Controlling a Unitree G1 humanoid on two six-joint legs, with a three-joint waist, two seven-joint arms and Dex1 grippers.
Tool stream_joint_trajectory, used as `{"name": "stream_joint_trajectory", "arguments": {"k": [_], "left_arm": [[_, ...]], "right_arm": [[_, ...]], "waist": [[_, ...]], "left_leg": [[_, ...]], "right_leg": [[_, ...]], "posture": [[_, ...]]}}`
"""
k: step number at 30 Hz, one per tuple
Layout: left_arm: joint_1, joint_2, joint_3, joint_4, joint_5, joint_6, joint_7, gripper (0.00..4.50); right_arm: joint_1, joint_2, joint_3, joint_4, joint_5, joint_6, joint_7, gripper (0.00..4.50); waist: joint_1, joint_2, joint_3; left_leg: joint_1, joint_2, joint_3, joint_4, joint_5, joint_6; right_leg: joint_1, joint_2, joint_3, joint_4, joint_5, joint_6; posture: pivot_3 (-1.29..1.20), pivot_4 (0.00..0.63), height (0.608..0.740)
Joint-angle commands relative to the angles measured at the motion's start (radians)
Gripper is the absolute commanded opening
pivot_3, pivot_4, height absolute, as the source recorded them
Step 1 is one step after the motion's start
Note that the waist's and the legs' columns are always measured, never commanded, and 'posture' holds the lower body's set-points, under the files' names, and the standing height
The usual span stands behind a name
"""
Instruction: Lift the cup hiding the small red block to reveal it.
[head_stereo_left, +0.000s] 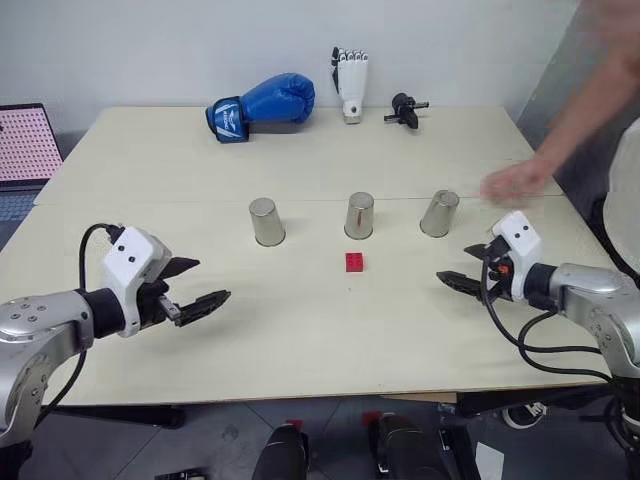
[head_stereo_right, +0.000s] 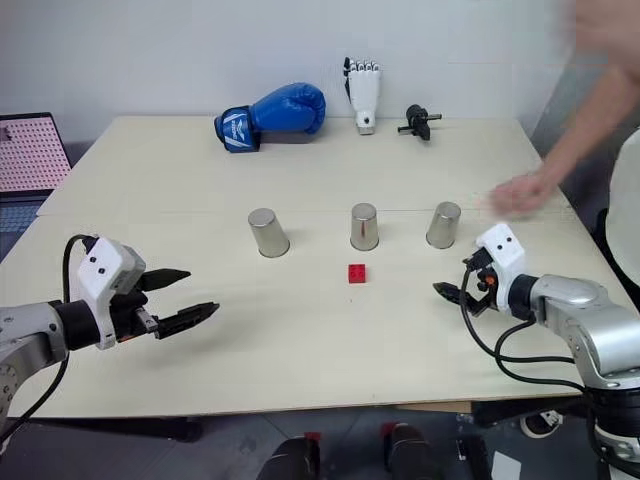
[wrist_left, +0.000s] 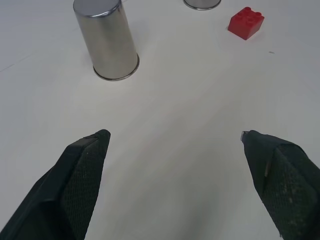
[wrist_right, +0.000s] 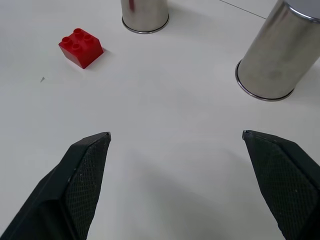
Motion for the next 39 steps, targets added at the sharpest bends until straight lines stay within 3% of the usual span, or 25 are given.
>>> {"name": "stream_joint_trajectory", "arguments": {"k": [1, 39], "left_arm": [[-0.024, 0.014, 0.036, -0.004, -0.019, 0.002, -0.007, 4.50], [-0.032, 0.013, 0.011, 0.008, 0.009, -0.030, -0.019, 4.50]], "right_arm": [[-0.012, -0.018, -0.033, -0.016, 0.006, -0.018, 0.013, 4.49], [-0.024, -0.030, -0.032, 0.000, -0.003, -0.037, 0.033, 4.49]], "waist": [[0.000, 0.000, 0.000], [0.000, 0.000, 0.000]], "left_leg": [[0.000, 0.000, 0.000, 0.000, 0.000, 0.000], [0.000, 0.000, 0.000, 0.000, 0.000, 0.000]], "right_leg": [[0.000, 0.000, 0.000, 0.000, 0.000, 0.000], [0.000, 0.000, 0.000, 0.000, 0.000, 0.000]], "posture": [[0.00, 0.150, 0.740], [0.00, 0.150, 0.740]]}}
